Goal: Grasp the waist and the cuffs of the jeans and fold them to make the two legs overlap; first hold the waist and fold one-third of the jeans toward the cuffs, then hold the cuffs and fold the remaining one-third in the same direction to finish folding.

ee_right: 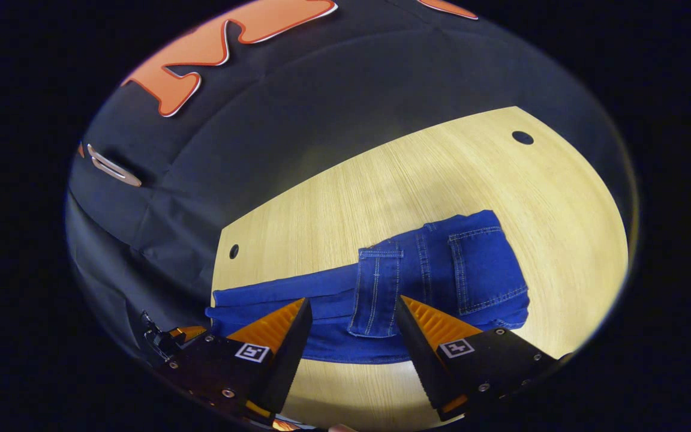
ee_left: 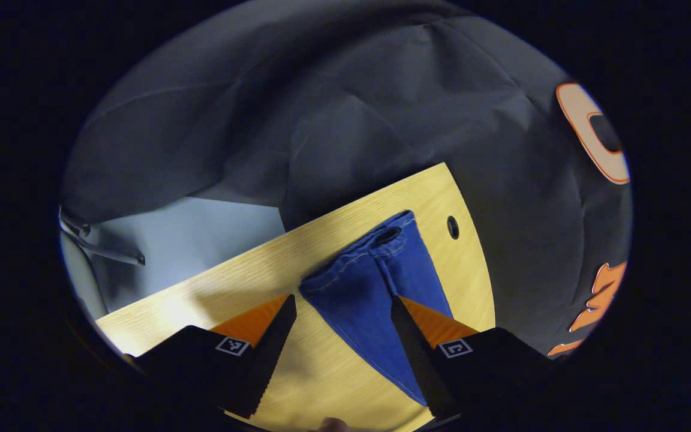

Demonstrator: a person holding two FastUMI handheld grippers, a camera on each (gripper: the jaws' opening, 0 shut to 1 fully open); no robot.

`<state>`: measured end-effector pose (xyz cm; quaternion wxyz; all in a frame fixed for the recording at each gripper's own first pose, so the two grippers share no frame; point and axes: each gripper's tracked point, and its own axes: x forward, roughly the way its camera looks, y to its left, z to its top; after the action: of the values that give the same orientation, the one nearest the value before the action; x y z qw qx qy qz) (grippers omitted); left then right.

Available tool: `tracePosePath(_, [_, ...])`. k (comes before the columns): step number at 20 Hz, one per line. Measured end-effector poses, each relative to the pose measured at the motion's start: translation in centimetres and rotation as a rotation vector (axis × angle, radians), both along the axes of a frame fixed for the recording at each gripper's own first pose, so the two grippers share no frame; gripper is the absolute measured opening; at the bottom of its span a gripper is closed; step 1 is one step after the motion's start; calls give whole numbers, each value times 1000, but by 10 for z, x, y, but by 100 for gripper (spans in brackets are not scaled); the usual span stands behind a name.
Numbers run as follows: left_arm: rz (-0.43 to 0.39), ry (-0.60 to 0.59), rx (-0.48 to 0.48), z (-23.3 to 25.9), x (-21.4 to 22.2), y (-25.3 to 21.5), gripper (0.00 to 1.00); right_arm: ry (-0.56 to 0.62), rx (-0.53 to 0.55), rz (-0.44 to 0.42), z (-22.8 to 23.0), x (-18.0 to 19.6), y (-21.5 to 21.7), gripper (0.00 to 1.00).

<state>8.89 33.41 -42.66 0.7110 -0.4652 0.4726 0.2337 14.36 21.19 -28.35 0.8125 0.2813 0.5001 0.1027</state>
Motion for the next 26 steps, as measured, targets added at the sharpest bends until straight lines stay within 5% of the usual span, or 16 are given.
tracePosePath(1, [12,-1,-9,-4,0,3,98,-3,-13,-5,2,0,-5,78])
tracePosePath(2, [21,-18,-23,-2,0,6,98,-10,-20,-14,4,1,-9,89])
tracePosePath(13, [-26,-165,-38,-15,62,-20,89,-45,-34,-90,27,-7,-48,89])
tracePosePath(14, [-40,-139,-38,-22,60,-24,79,-44,-34,-97,27,-10,-53,89])
tracePosePath(17, [-3,-135,-37,-21,58,-28,15,-50,-32,-130,28,-14,-76,89])
tracePosePath(20, [21,-226,-26,10,60,-26,11,-70,-27,-168,31,-14,-98,89])
tracePosePath(26, [-127,-325,107,78,65,-69,13,-120,-63,-189,37,-6,-128,98])
